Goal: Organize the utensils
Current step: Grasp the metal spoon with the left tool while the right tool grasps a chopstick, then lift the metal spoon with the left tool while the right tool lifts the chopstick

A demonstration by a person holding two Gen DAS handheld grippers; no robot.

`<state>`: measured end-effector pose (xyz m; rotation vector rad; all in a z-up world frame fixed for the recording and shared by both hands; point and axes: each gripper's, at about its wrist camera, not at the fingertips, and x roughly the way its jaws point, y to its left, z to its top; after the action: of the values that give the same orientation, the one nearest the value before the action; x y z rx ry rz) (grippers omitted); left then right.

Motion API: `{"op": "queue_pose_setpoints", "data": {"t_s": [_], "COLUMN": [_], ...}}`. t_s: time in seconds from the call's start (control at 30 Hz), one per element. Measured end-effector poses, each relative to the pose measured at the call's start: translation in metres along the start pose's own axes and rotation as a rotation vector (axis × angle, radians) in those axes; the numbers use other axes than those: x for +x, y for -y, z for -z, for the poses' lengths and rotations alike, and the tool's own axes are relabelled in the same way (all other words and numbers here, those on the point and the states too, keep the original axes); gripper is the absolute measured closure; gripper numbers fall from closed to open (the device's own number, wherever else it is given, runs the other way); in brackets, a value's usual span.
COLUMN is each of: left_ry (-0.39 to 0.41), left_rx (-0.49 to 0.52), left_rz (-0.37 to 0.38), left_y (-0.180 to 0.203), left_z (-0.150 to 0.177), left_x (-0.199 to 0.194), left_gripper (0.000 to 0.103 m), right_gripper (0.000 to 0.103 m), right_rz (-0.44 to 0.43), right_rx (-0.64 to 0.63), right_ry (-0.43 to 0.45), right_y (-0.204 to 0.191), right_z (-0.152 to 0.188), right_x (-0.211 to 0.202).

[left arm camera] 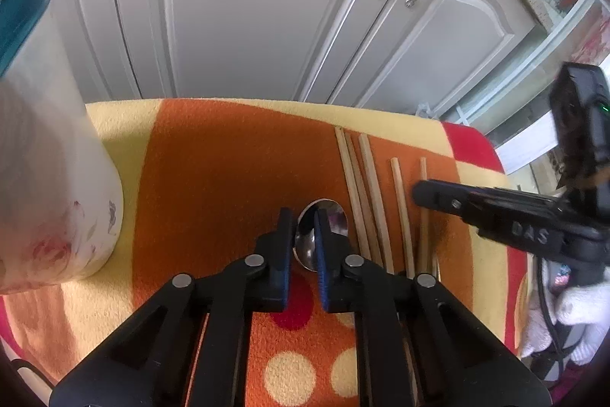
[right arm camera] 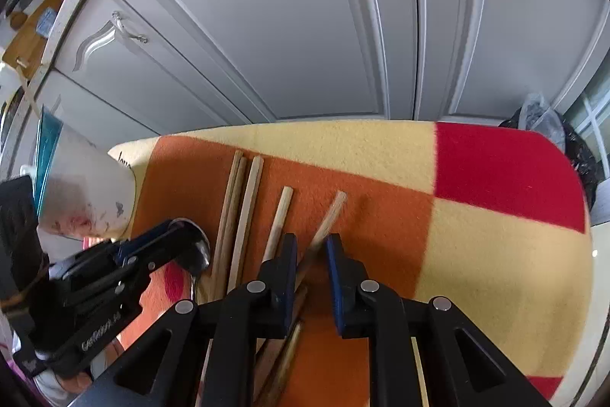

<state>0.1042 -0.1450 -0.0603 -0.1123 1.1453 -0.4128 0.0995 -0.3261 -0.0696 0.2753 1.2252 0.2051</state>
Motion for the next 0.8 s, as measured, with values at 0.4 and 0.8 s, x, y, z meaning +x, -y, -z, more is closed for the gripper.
{"op": "queue_pose_setpoints", "data": {"t_s": [0.4, 0.8], "left_ry": [-0.012, -0.067], "left_rx": [-0.008, -0.056], "left_rz": [-0.011, -0.007], "left_y": [-0.011, -0.038], "left_z": [0.015, 0.045], "left_x": [-0.022, -0.033], "left_gripper": [0.102, 0.101], "right_gripper": [0.074, 0.094], "right_rz": [0.031, 0.030], "right_rx": [0.028, -0.127], "right_ry": [-0.015, -0.030], "right_y": [-0.001, -0.028], "right_z": [-0.016, -0.005], "right_x": [0.002, 0.009]}}
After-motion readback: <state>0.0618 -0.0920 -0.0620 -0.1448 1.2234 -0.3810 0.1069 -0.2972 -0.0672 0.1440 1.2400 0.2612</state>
